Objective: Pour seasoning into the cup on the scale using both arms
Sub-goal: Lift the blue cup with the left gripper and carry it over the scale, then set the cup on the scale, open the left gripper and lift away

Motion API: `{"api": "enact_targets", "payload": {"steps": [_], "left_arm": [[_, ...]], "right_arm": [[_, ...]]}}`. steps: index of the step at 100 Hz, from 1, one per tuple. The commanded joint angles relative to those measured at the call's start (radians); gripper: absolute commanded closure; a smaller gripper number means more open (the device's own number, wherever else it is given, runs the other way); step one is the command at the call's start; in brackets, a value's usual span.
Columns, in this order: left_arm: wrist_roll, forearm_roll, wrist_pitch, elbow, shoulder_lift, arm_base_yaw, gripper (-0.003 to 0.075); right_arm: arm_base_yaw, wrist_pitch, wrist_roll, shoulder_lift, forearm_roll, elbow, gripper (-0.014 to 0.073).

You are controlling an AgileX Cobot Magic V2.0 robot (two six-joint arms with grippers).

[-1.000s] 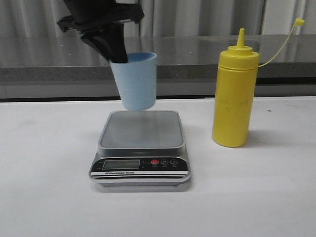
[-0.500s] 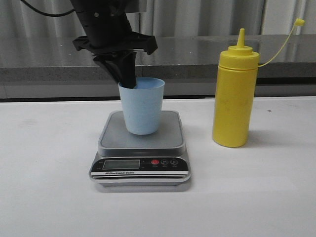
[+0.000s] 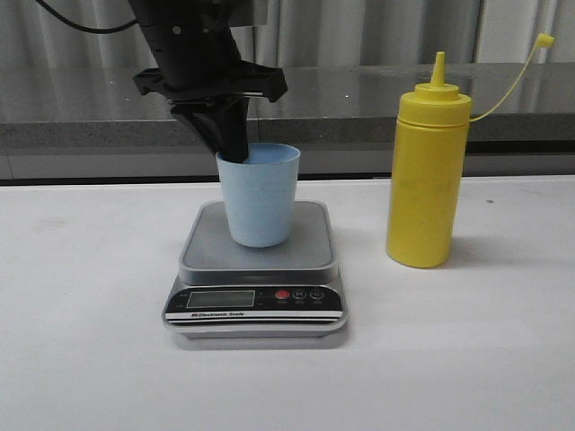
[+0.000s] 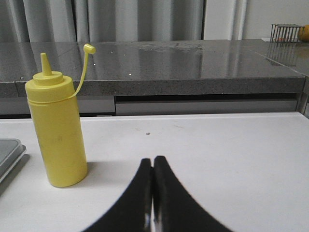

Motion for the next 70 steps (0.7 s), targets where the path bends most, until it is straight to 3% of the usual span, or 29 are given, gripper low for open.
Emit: {"api": "enact_targets", "payload": {"steps": [1,31,70], "left_arm": [[-0.010,-0.011,-0.029,-0.032,-0.054,-0.007,0.0616],[-0.010,-0.011,-0.022,-0.038,-0.054,-0.007,0.0230],[-0.010,-0.011,0.031,-0.042,-0.071,-0.005,0.0203]], "right_arm": [[-0.003,-0.076,-0.003,-0.010,0.000,-0.020,0.0660],[-0.003,-0.076,-0.003,-0.010,0.000,-0.020,0.0660],[-0.003,-0.076,-0.003,-0.010,0.000,-0.020,0.0660]]}}
